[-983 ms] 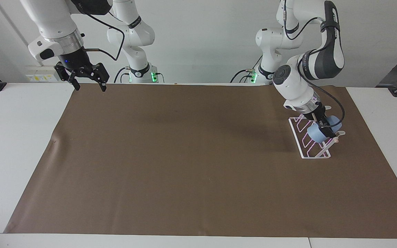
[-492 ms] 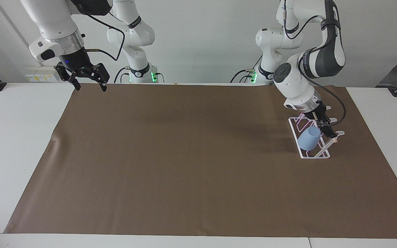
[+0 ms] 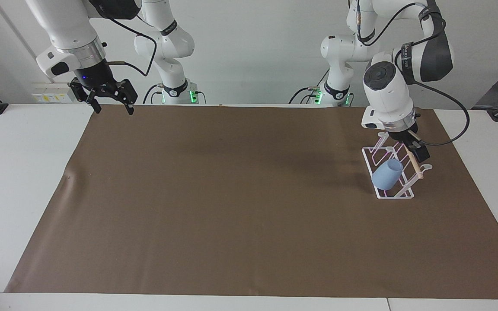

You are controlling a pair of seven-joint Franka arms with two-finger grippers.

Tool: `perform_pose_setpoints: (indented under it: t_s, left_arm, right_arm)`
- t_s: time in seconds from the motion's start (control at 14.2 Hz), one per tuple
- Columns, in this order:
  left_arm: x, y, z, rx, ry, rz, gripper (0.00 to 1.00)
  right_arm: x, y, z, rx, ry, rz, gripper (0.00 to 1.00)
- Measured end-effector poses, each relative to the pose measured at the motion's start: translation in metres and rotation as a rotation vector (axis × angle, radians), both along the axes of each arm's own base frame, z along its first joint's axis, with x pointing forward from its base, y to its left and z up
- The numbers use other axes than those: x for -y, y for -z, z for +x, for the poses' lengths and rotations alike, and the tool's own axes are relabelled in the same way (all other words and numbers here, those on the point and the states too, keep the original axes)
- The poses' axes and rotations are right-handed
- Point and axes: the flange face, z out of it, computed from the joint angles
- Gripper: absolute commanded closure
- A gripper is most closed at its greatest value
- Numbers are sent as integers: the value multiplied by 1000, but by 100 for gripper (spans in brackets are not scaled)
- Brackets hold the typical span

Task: Hang cup on cup holder
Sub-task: 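Lower the blue cup onto the wire rack peg with the left gripper, then open the left gripper and draw it back from the rack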

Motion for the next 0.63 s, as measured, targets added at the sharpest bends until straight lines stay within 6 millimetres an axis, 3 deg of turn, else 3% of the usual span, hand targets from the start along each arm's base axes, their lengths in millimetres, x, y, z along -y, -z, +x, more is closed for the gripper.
perform_pose_setpoints:
  t_s: [0.42, 0.63]
  left_arm:
    - [11, -10, -6, 99, -406, -212, 0]
    - [0, -25, -6, 138, -677, -373, 0]
  right_arm:
    - [0, 0, 0, -1, 0, 0, 0]
    - [0, 0, 0, -1, 0, 0, 0]
